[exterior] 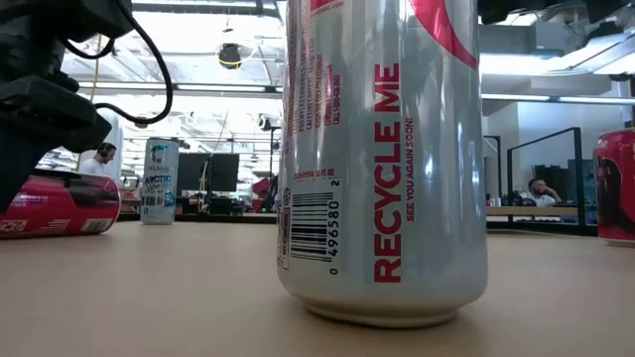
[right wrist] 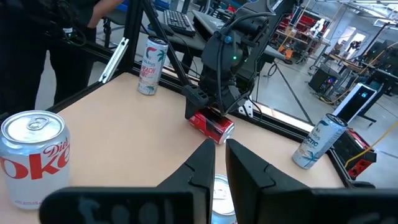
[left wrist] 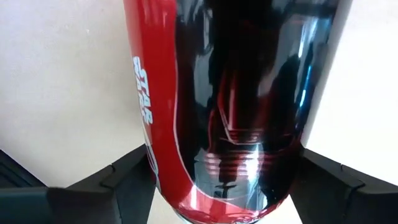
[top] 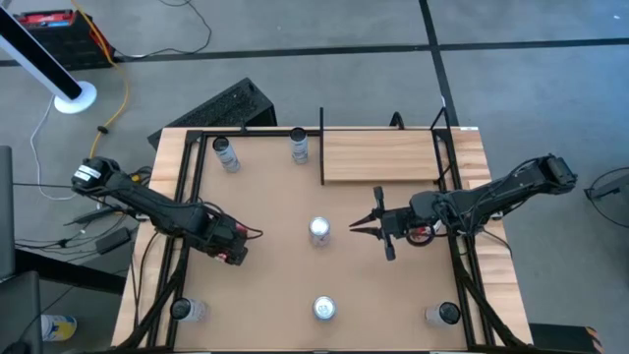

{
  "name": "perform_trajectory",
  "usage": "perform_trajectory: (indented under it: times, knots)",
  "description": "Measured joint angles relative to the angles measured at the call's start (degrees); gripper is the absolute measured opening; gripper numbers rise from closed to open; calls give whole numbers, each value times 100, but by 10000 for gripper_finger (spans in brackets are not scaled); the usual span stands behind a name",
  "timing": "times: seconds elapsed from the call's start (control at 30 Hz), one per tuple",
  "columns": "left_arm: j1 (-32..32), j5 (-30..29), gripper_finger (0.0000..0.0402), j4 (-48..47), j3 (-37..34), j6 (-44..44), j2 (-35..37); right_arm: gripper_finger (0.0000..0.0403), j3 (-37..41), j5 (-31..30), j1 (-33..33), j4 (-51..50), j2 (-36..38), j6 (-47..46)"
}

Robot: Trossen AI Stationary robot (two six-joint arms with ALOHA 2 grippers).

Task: Place canned beverage on shelf
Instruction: Put the left red soda can on the shelf

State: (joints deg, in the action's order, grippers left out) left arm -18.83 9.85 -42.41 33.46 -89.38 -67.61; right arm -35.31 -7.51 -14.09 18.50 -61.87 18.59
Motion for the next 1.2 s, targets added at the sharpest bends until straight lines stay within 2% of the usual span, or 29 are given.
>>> perform_trajectory:
  times: [0.27, 0.6, 0.9, 1.2]
  knots:
    - [302, 46, 311, -486, 567, 462, 26, 64, 0, 0, 0, 2, 0, 0]
    - [811, 236, 307, -665, 1402, 1208, 26, 64, -226, 0, 35, -135, 2, 6]
    - [1142, 265, 307, -692, 1455, 1520, 28, 64, -497, -2, -20, -617, 2, -2]
    - [1411, 400, 307, -698, 1455, 1748, 28, 64, -514, -2, -16, -601, 2, -6]
